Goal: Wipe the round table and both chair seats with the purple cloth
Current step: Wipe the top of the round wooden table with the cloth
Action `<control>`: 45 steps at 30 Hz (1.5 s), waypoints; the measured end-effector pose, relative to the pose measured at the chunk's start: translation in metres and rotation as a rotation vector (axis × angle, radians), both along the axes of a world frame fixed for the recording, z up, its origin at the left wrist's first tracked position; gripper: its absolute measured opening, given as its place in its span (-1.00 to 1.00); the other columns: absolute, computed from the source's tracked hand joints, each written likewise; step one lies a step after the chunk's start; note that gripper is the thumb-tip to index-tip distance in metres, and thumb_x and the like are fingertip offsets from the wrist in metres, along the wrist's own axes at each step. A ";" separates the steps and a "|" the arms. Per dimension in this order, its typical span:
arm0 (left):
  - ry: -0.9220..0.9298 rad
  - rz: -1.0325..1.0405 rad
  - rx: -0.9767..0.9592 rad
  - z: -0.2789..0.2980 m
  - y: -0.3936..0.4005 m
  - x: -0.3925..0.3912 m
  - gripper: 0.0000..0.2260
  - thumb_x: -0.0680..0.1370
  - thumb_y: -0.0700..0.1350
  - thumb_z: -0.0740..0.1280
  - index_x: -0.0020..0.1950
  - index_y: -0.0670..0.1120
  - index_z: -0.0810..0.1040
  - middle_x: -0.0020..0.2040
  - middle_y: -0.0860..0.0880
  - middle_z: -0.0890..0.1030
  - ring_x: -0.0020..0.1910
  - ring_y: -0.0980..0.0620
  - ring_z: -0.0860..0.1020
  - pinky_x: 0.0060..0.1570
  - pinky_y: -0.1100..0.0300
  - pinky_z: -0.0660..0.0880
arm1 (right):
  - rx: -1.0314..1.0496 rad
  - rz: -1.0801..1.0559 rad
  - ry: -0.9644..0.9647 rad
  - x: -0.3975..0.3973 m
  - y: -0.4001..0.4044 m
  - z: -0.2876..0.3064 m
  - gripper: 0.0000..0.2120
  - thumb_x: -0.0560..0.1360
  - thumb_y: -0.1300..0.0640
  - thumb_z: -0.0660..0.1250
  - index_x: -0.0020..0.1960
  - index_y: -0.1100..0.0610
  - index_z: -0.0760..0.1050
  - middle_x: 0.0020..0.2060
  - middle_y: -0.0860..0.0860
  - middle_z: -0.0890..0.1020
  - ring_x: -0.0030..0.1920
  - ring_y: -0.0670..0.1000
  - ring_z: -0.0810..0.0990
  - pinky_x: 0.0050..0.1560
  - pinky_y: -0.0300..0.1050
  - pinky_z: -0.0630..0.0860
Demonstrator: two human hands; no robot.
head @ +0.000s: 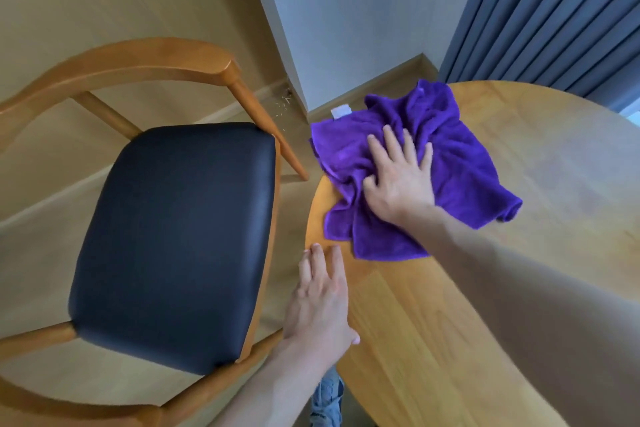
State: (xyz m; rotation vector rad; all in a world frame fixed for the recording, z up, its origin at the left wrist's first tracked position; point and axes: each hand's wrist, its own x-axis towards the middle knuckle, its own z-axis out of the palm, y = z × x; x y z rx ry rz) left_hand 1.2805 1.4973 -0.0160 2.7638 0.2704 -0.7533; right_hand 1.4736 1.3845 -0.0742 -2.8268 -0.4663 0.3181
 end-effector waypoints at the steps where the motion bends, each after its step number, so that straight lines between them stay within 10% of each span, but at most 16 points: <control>1: -0.024 0.010 0.001 0.001 0.002 0.005 0.17 0.31 0.21 0.63 0.64 -0.05 -0.08 0.62 -0.10 -0.05 0.61 -0.12 -0.01 0.49 0.08 0.28 | 0.003 0.064 0.002 -0.012 0.009 0.000 -0.26 0.49 -0.18 0.10 0.65 -0.09 0.09 0.67 0.00 0.02 0.65 0.21 -0.10 0.55 0.42 -0.23; 6: -0.068 -0.011 -0.029 -0.005 0.016 0.032 -0.08 0.23 0.30 0.63 0.38 0.02 0.21 0.61 0.02 -0.07 0.64 -0.03 -0.09 0.45 0.08 0.33 | 0.022 0.622 -0.057 -0.011 -0.021 -0.010 -0.27 0.50 -0.30 0.06 0.65 -0.16 0.11 0.67 -0.11 0.06 0.66 0.08 -0.05 0.59 0.28 -0.21; 10: -0.019 -0.081 -0.016 -0.016 0.013 0.029 0.29 0.28 0.27 0.62 0.64 0.04 -0.28 0.60 -0.01 -0.47 0.63 -0.02 -0.34 0.52 0.07 0.23 | -0.016 0.198 -0.100 0.040 -0.059 -0.014 -0.24 0.47 -0.34 0.05 0.64 -0.15 0.12 0.66 -0.11 0.11 0.64 0.11 0.05 0.59 0.25 -0.15; 14: 0.022 -0.080 0.003 -0.009 0.004 0.030 0.33 0.30 0.21 0.63 0.63 -0.02 -0.36 0.59 -0.10 -0.49 0.61 -0.08 -0.37 0.50 0.11 0.28 | 0.003 -0.260 -0.038 0.038 -0.035 -0.010 -0.27 0.52 -0.23 0.05 0.65 -0.05 0.10 0.67 0.01 0.05 0.65 0.18 -0.06 0.56 0.36 -0.20; 22: 0.045 -0.072 0.009 -0.005 0.004 0.029 0.28 0.30 0.19 0.64 0.65 0.04 -0.27 0.58 -0.03 -0.52 0.59 -0.02 -0.41 0.42 0.11 0.38 | -0.005 0.571 -0.093 -0.017 -0.057 -0.011 -0.27 0.52 -0.24 0.12 0.65 -0.09 0.13 0.66 -0.05 0.09 0.66 0.11 -0.02 0.61 0.27 -0.13; 29: 0.081 -0.033 0.022 -0.006 0.003 0.032 0.29 0.25 0.19 0.67 0.64 0.05 -0.21 0.59 -0.01 -0.48 0.61 0.00 -0.36 0.42 0.03 0.41 | 0.035 -0.101 -0.015 -0.034 -0.054 -0.005 -0.29 0.53 -0.21 0.07 0.65 -0.09 0.12 0.67 -0.06 0.06 0.66 0.10 -0.04 0.61 0.26 -0.16; 45: 0.153 -0.240 -0.055 0.013 0.041 0.039 -0.24 0.49 -0.20 0.35 0.62 0.04 0.09 0.68 0.06 -0.07 0.66 0.03 -0.09 0.41 -0.01 0.39 | 0.062 0.072 0.035 -0.255 -0.018 -0.008 -0.33 0.59 -0.14 0.15 0.66 -0.03 0.12 0.67 0.02 0.09 0.66 0.19 -0.03 0.56 0.38 -0.03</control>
